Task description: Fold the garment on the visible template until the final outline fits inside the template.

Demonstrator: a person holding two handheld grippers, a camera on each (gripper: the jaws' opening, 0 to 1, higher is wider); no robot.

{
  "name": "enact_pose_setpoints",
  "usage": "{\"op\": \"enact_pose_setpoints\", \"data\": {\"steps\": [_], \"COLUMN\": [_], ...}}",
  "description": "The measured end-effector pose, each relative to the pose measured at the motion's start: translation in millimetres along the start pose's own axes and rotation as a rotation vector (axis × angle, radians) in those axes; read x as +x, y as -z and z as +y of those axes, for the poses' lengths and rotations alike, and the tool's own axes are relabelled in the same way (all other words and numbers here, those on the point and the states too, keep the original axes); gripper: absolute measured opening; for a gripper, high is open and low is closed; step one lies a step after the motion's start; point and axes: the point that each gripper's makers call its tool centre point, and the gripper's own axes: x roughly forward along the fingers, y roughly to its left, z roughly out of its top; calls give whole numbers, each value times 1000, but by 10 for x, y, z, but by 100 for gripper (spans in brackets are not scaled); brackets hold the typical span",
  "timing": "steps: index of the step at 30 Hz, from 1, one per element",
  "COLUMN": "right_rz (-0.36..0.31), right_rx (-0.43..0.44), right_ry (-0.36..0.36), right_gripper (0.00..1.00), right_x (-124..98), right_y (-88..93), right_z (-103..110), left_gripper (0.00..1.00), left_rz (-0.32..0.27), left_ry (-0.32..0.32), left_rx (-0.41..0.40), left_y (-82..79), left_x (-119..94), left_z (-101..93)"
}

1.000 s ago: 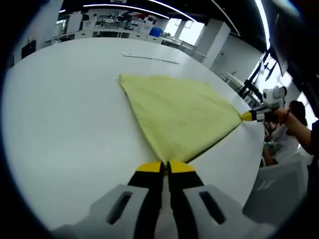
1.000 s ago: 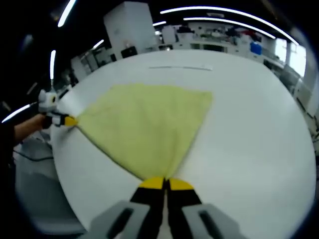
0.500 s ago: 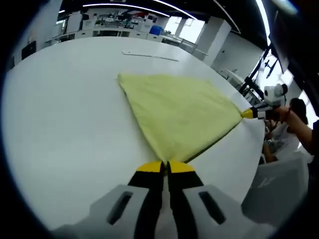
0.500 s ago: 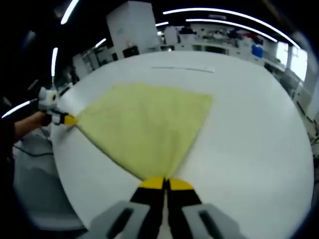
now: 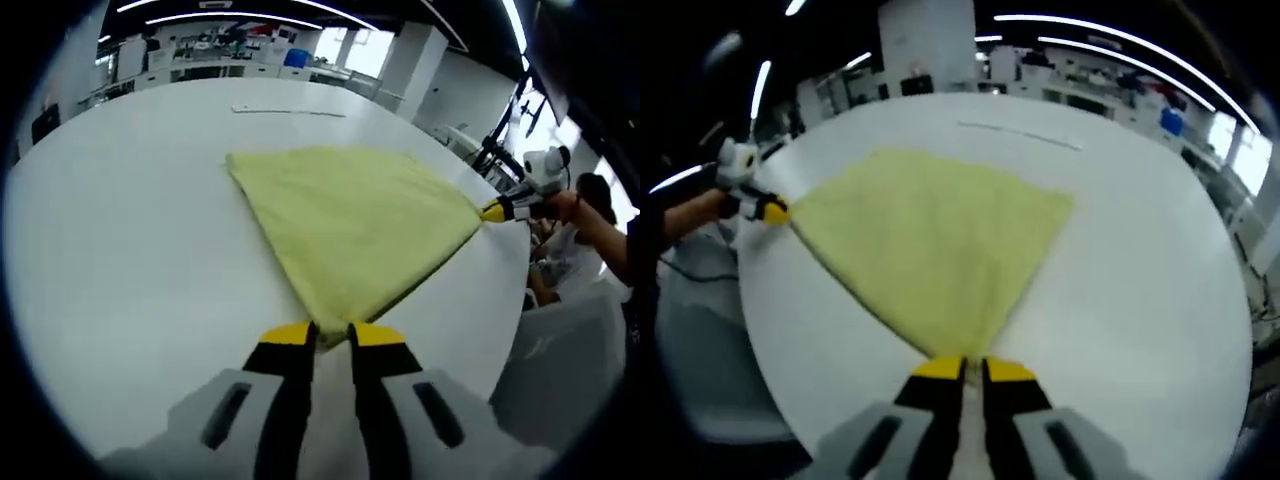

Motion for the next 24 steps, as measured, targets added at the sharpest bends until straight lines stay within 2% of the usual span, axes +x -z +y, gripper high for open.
{"op": "enact_pose_setpoints", "data": {"steps": [3,5,8,10,14,17,24], "right_rz": [-1,-7,-24,-36,-65,-105,-147], "right_rx": [1,12,22,20,15,12,-4], "right_ry": [17,18,21,23,11,0,-17], "right_gripper": [22,27,36,42,52,59,78], "right_x": [-6,-41,-94,-122,-221,-304,-467], "right_y": [-12,-52,-125,-184,-343,-475,-637], "right_z": [-32,-24,1,24,134,217,364], "left_gripper": [25,31,40,44,55,66,76], "left_rz": [-8,-22,-80,-91,-73,-85,-90], "left_ry": [-1,1,26,26,-6,-29,-49], "left_rx": [-5,5,18,23,67,63,52], "left_y": [-24,-69,-209,-259,-259,-280,-264], "left_x": [-5,-19,-49,-66,-100,-132,-300], "left_z": [-5,-23,-103,-124,-142,-148,-193]}}
